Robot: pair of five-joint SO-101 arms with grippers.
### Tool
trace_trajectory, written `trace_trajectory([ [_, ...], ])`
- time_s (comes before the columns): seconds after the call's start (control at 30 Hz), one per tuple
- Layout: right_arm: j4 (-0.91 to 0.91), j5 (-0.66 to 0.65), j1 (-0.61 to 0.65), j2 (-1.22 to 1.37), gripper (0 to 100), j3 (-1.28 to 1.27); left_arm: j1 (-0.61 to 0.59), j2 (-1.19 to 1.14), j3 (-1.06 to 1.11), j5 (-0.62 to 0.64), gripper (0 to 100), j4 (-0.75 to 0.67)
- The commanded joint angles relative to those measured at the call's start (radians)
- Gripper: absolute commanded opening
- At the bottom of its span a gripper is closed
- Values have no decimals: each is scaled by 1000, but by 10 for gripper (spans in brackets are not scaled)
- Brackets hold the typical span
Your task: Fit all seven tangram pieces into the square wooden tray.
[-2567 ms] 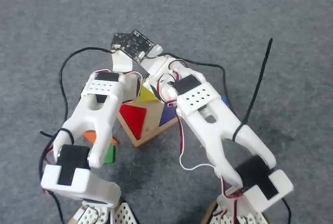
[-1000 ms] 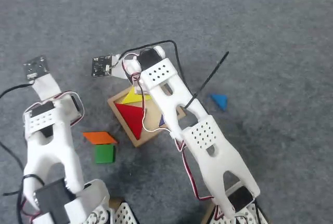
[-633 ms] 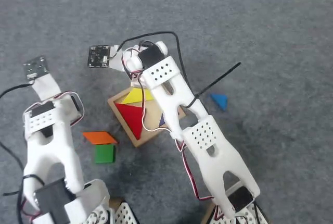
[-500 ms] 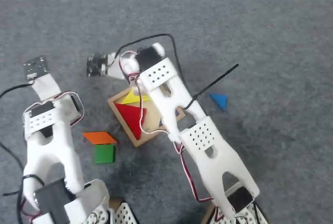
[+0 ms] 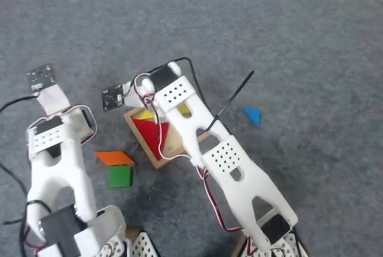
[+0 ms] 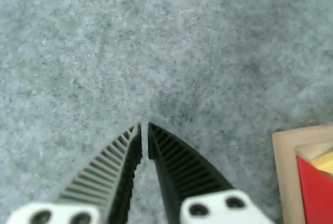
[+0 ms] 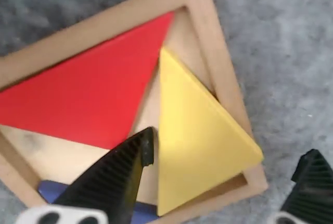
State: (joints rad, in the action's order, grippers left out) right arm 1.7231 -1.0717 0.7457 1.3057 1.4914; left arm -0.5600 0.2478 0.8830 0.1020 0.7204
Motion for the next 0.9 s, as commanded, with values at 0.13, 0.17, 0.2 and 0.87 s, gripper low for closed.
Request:
trace_trajectory([
  [0.13, -170, 66, -56, -8, 415, 52, -8, 44, -7, -6, 25, -23],
  [0.17, -183, 69, -59, -8, 414, 52, -8, 44, -7, -6, 25, -23],
  [0.2, -189, 69, -61, -5, 414, 52, -8, 44, -7, -6, 25, -23],
  [0.87, -148, -64, -74, 76, 191, 57, -9, 44, -7, -11, 26, -20],
])
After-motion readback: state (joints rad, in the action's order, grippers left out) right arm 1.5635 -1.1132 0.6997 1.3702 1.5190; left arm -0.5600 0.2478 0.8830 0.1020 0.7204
